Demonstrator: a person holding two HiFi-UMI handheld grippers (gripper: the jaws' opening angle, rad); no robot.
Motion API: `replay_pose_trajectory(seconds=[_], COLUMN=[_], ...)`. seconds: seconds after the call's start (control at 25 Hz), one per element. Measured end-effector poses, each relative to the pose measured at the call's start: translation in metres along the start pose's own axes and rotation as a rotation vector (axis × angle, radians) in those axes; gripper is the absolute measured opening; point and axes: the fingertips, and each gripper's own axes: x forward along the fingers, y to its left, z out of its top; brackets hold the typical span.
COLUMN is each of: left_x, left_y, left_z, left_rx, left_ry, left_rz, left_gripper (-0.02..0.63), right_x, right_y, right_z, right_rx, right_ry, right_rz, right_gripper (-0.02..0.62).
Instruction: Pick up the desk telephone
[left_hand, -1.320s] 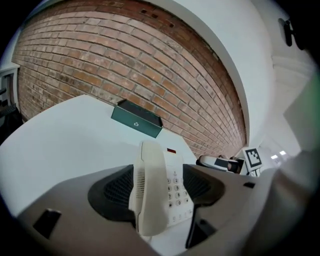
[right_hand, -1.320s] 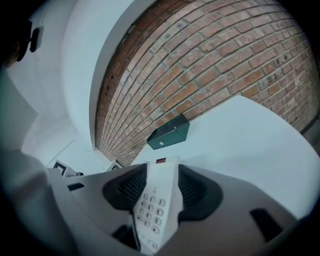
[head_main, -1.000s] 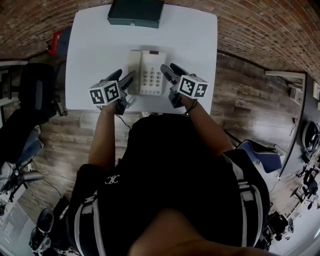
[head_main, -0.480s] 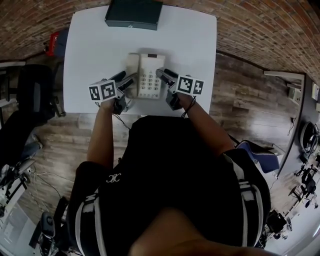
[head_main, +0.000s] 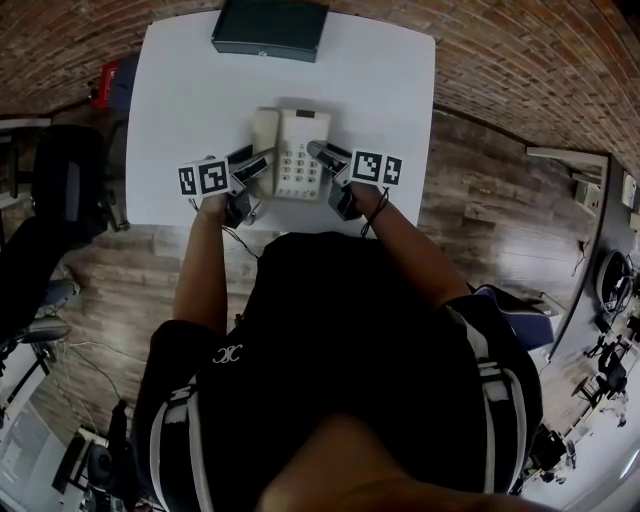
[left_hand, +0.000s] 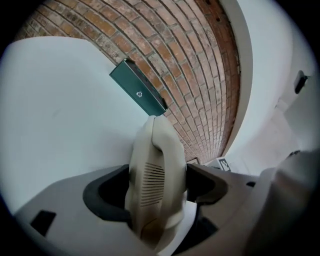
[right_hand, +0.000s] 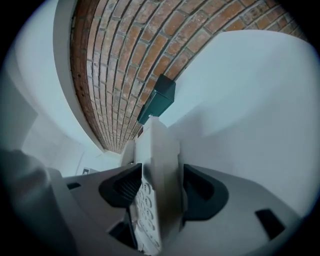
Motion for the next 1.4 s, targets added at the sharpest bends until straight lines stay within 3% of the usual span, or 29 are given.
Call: replay_pose_trajectory(seconds=[0.36, 0.96, 1.4], left_x=[0.001, -0.015, -0.040], left_y=[0.000, -0.022, -0.065], left_z=[-0.001, -0.013, -0.008], left_rx=[-0.003, 0.005, 0.064], left_ry=[0.060, -0.003, -0.078], left_rz=[0.023, 0.040, 0.049], left_gripper=[0.337, 0.321, 0.318], right_x=[0.003, -0.018, -0.047], right_y=[0.001, 0.022, 0.059], right_z=[-0.006, -0.011, -0.007], right_rx=[0.040, -0.068, -0.125], right_ry=[0.002, 0.012, -0.024], right_rz=[-0.002, -0.018, 0.021], right_gripper=[0.222, 0.222, 0.222])
